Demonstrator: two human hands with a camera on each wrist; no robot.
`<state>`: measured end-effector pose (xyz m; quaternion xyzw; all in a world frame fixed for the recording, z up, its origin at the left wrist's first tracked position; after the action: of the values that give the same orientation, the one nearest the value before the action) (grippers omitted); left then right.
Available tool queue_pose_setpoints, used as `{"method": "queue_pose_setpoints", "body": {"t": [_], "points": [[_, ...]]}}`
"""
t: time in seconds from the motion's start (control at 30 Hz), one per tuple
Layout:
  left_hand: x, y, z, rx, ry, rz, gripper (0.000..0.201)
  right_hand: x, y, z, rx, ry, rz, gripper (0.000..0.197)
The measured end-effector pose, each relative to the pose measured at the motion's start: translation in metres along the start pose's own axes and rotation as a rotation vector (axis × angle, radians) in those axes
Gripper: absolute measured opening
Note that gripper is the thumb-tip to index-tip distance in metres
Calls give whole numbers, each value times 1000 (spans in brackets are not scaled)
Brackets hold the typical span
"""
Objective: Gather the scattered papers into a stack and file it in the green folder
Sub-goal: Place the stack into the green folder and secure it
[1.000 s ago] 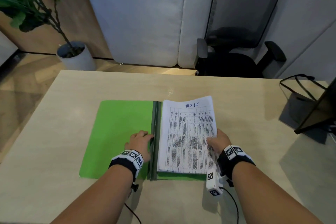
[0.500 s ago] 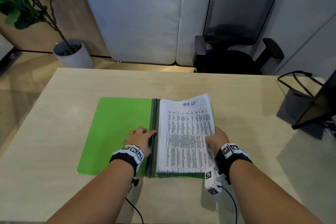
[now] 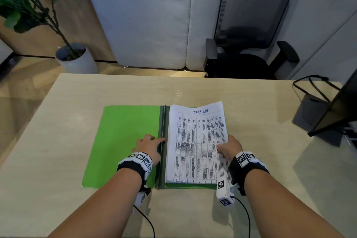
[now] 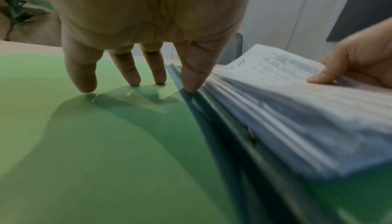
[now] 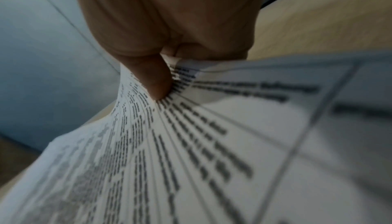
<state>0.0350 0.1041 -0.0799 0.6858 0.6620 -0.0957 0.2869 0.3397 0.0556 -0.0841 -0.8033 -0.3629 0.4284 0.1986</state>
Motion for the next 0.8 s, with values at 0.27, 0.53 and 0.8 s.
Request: {"method": "queue_pose_setpoints", "body": {"t": [0.27, 0.53, 0.8], "points": [[-13, 48, -49, -958, 17, -10, 67, -36, -54, -30, 557, -14, -272, 37], [-55, 94, -139, -1207, 447, 290, 32, -77, -123, -75, 649, 187, -588, 35], [-57, 97, -113, -1241, 362, 309, 46, -87, -96, -70, 796, 194, -516, 64]]}}
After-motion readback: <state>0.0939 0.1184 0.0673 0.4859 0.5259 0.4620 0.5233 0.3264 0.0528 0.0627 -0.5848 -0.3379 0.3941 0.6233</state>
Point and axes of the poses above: each hand's wrist, its own x-axis towards the middle knuckle, its own z-axis out of the palm, y = z × x, the point moved 9 cm from there along x, towards the middle knuckle, and after that the axes turned 3 degrees about -z, right-handed, at the moved point
